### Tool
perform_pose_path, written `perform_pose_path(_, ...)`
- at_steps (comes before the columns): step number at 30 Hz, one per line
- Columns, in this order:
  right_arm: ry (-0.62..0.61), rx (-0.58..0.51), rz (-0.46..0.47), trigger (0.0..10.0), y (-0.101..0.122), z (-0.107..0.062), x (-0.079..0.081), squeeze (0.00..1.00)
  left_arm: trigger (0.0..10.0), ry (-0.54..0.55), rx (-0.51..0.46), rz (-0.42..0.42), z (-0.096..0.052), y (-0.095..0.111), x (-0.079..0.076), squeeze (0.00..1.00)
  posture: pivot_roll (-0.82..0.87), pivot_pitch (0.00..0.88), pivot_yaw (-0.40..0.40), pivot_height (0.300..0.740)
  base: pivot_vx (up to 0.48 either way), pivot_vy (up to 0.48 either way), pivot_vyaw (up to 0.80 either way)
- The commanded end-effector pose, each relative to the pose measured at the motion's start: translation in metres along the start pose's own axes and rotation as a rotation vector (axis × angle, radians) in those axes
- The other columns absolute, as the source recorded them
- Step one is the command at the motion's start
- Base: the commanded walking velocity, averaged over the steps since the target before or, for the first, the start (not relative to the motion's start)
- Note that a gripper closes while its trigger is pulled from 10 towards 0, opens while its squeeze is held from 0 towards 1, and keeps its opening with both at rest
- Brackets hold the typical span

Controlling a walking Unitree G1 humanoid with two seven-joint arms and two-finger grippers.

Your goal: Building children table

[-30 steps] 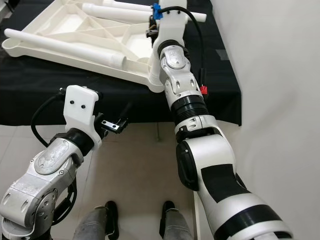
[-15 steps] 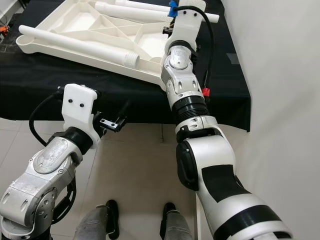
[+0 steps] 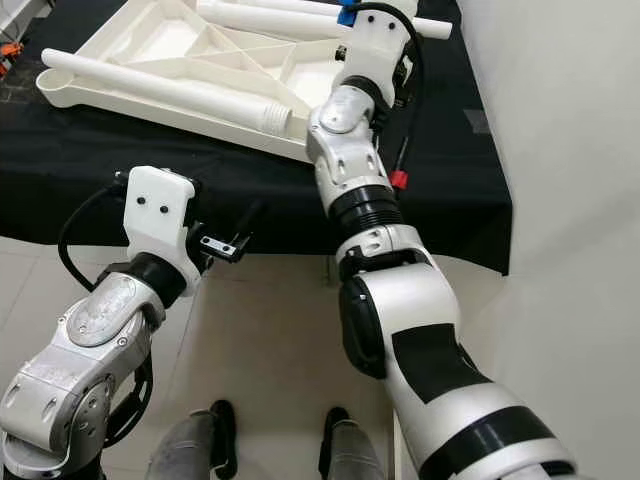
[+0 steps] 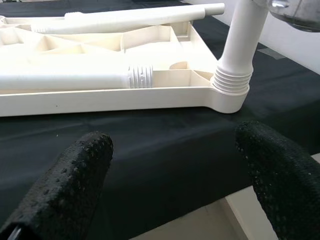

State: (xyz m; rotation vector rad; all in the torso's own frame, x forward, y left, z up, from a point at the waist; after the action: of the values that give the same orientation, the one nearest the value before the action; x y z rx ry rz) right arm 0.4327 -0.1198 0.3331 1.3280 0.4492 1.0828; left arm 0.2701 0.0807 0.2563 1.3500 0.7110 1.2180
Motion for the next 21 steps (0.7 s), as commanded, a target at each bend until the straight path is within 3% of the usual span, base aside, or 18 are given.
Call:
perform_pose_path(1, -0.098, 0.180, -0.164, 10.0, -0.059, -0.005, -0.029, 0.00, 10.0, -0.002, 0.002, 0.005, -0.001, -0.001, -0.002, 0.00, 0.09, 0.304, -0.073, 0.740, 0.000, 0.000, 0.00)
perform_pose_path(5, -0.155, 0.177, -0.134, 10.0, -0.057, -0.008, -0.030, 0.00, 10.0, -0.001, -0.002, 0.004, -0.001, 0.000, -0.002, 0.00, 0.09, 0.302, -0.078, 0.740, 0.000, 0.000, 0.00)
perform_pose_path(7, -0.262, 0.180, -0.106, 10.0, -0.057, -0.013, -0.033, 0.00, 10.0, 0.001, -0.004, 0.002, -0.001, 0.001, -0.003, 0.00, 0.10, 0.303, -0.078, 0.740, 0.000, 0.000, 0.00)
perform_pose_path(10, -0.316, 0.178, -0.100, 10.0, -0.057, -0.016, -0.036, 0.00, 10.0, 0.002, -0.004, 0.002, -0.001, 0.001, -0.003, 0.00, 0.10, 0.304, -0.079, 0.740, 0.000, 0.000, 0.00)
perform_pose_path(21, -0.396, 0.111, -0.089, 10.0, -0.048, -0.023, -0.032, 0.00, 10.0, 0.006, -0.005, -0.002, -0.001, 0.001, -0.004, 0.00, 0.11, 0.305, -0.085, 0.740, 0.000, 0.000, 0.00)
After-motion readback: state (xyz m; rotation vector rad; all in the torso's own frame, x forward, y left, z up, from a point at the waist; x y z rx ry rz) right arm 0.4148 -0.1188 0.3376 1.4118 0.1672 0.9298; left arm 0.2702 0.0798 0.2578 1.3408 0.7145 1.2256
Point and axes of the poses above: a point about 5 cm out from each wrist's last joint towards the gripper, its own z axis pointing out of the wrist towards the gripper, its own y axis along the axis of the wrist's last joint, x = y × z, the point moved 3 cm from there along z, pointing out of the wrist towards the gripper, and after that the axes turned 9 degrees about z, right-handed, at the moved point
